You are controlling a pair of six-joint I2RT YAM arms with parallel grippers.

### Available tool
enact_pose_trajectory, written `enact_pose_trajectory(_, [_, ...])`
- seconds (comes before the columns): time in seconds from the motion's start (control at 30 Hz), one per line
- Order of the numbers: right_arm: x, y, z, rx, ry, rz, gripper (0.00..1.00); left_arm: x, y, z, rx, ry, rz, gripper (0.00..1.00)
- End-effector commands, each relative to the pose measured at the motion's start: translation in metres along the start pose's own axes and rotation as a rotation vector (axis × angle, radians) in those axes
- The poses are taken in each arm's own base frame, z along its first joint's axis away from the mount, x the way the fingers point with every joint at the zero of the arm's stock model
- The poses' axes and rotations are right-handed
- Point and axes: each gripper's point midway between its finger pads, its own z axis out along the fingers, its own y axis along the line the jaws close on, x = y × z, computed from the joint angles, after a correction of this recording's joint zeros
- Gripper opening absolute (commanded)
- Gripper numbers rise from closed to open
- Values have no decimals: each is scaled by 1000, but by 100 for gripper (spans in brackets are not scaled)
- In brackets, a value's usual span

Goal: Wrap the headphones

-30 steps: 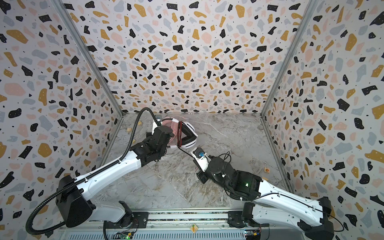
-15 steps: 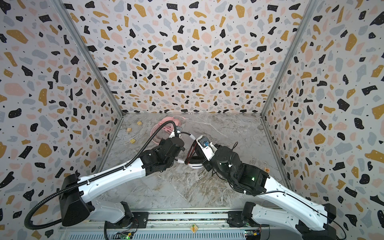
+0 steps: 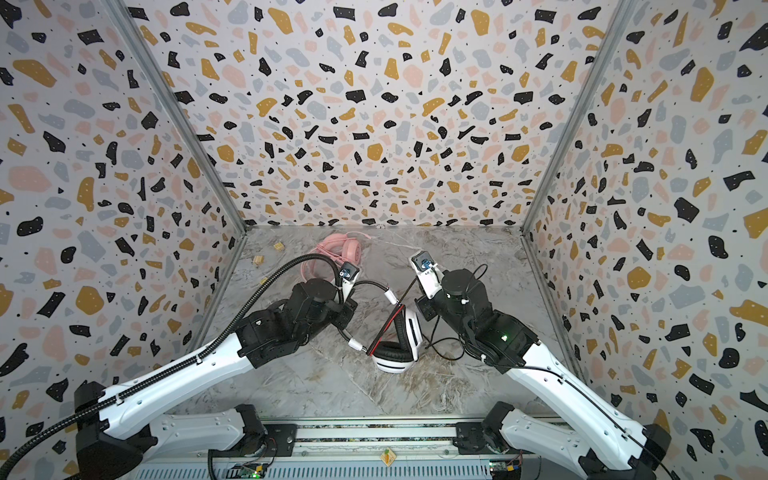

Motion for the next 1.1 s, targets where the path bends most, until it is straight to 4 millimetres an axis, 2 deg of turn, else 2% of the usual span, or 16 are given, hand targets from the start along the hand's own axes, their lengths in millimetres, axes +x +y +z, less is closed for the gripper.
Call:
enact_pose_trajectory(0.0, [-22,-9,-3,4,-89,51,10,-15,-17,-14,120,-55,-5,0])
enact_pose_trajectory(0.1, [-16,-8,2,-16,-70,70,10,-19,-23,-20,170,-69,-23,0])
enact_pose_trajectory(0.5, [17,-5,18,-81,-42,175,13,-57,-23,-59,264,-224,-150,0])
enact_pose_trajectory(0.77, [30,11,29,-223,-75,276,15,-88,-29,-84,360,-297,-195,0])
enact_pose_trajectory(1.07, [57,19,49,-298,-83,362,14,-114,-39,-109,473,-359,-237,0])
